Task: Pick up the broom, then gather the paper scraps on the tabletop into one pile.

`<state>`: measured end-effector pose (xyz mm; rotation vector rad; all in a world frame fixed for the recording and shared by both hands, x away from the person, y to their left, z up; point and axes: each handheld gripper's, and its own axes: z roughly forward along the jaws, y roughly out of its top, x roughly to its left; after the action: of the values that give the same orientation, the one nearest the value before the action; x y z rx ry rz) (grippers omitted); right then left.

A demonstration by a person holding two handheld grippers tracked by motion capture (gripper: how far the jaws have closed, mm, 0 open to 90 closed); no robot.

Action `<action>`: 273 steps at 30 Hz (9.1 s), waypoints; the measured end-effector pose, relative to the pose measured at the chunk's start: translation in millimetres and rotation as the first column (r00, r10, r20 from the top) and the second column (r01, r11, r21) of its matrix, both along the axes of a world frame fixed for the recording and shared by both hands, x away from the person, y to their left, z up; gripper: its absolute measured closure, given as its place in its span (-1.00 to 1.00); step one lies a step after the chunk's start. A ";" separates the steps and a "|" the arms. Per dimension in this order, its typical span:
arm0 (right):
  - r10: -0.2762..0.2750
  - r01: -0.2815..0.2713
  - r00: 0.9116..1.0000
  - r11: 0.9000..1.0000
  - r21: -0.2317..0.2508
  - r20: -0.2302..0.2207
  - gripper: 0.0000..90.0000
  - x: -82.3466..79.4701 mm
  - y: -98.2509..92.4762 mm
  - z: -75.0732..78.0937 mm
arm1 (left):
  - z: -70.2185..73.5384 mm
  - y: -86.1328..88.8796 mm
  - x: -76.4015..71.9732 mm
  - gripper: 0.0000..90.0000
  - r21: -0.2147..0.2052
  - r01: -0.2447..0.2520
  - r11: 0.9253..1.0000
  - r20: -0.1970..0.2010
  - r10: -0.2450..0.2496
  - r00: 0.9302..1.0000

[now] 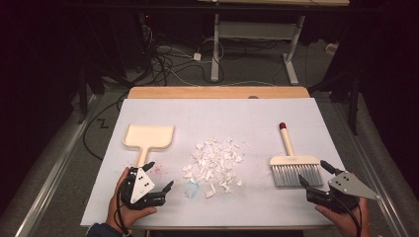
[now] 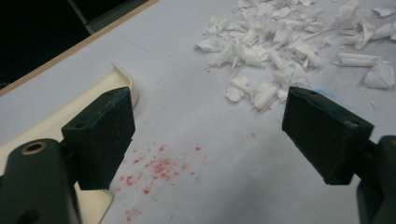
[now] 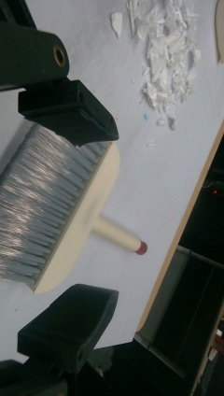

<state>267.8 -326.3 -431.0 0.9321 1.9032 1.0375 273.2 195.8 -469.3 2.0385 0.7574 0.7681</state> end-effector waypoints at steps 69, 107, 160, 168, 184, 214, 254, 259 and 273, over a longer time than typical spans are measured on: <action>-0.020 0.073 0.963 0.979 0.189 -0.268 0.60 104.8 1.0 24.5 | -0.8 -1.3 -0.6 -0.61 0.004 -0.009 1.000 -0.036 0.010 0.999; 0.245 -0.250 0.968 0.949 0.191 0.051 0.59 26.3 130.1 80.2 | 54.0 -188.2 36.3 0.39 -0.466 0.299 0.833 -0.146 -0.406 0.902; 0.642 -0.638 0.713 0.761 0.119 -0.283 0.51 42.9 87.7 46.0 | 67.2 -92.1 16.6 -0.54 -0.105 0.394 0.913 0.017 -0.395 0.919; 0.525 -0.525 0.812 0.848 0.072 -0.255 0.51 48.3 71.2 53.5 | 44.9 -49.9 10.8 -0.62 -0.017 0.185 0.983 0.042 -0.184 0.982; 0.362 -0.370 0.903 0.929 0.009 -0.231 0.51 68.3 50.6 51.6 | 0.7 2.8 -8.9 -0.63 0.024 0.004 1.000 -0.047 -0.002 0.999; 0.203 -0.230 0.949 0.969 -0.090 -0.241 0.51 125.0 62.6 31.6 | -8.5 12.1 -15.6 -0.63 0.053 -0.041 0.998 -0.065 0.045 0.997; 0.318 -0.378 0.911 0.897 -0.228 -0.261 0.50 149.1 178.6 -15.3 | -9.9 13.7 -14.9 -0.63 0.060 -0.012 0.998 -0.077 0.016 0.997; 0.379 -0.432 0.884 0.886 -0.170 -0.273 0.50 132.1 173.2 -10.8 | -9.1 13.0 -15.7 -0.63 0.055 -0.013 0.998 -0.070 0.017 0.997; 0.369 -0.396 0.913 0.904 -0.160 -0.173 0.51 114.9 143.6 33.5 | -8.0 10.1 -15.6 -0.63 0.056 -0.013 0.998 -0.071 0.017 0.997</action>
<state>382.8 -182.7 -397.5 0.5388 2.3213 1.0042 257.6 205.8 -477.4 2.1221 0.8003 0.7350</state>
